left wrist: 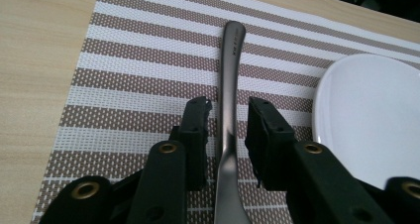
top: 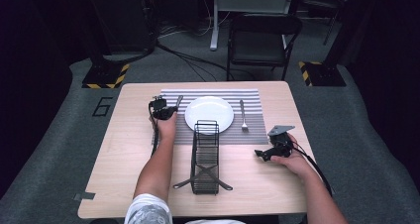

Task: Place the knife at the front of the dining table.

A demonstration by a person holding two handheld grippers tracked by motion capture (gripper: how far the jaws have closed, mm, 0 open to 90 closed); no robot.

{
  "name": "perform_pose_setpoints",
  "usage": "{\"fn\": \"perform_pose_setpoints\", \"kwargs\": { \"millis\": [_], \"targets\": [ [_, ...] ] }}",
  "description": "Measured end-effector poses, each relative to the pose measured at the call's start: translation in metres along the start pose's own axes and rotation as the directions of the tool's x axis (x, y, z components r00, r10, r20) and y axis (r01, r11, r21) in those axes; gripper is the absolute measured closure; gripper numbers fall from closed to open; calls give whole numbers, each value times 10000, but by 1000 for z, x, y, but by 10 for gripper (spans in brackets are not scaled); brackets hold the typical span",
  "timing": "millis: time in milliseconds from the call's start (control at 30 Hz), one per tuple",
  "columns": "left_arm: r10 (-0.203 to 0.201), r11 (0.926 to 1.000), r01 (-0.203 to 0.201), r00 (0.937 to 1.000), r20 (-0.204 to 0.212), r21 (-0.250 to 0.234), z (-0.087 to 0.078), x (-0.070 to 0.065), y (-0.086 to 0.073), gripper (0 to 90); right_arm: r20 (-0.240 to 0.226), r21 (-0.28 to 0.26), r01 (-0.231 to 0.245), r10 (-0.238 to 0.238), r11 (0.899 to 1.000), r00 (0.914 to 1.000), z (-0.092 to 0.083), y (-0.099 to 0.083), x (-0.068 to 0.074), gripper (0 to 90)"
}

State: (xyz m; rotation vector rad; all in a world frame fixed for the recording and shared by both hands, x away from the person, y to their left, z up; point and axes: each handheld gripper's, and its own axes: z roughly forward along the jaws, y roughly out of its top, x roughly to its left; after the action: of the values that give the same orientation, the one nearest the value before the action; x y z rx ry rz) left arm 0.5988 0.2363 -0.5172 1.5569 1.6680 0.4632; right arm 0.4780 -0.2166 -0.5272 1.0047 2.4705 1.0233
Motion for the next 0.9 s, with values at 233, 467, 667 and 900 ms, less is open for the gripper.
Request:
{"fn": "perform_pose_setpoints", "kwargs": {
  "millis": [233,467,667,900],
  "targets": [
    [-4,10000,6,9995,329,-56,-18,7,3,565,-2,0,-5,5,10000,10000,0,0,0,0],
    [194,9992,-175,9985,519,-369,-42,9,9,529,9,-22,-6,6,10000,10000,0,0,0,0],
    [650,9968,-609,9944,830,-513,-67,12,11,513,9,-22,3,-3,10000,10000,0,0,0,0],
    [1033,9934,-965,9877,1178,-619,-97,20,8,503,-1,-13,0,0,10000,10000,0,0,0,0]
  ]
}}
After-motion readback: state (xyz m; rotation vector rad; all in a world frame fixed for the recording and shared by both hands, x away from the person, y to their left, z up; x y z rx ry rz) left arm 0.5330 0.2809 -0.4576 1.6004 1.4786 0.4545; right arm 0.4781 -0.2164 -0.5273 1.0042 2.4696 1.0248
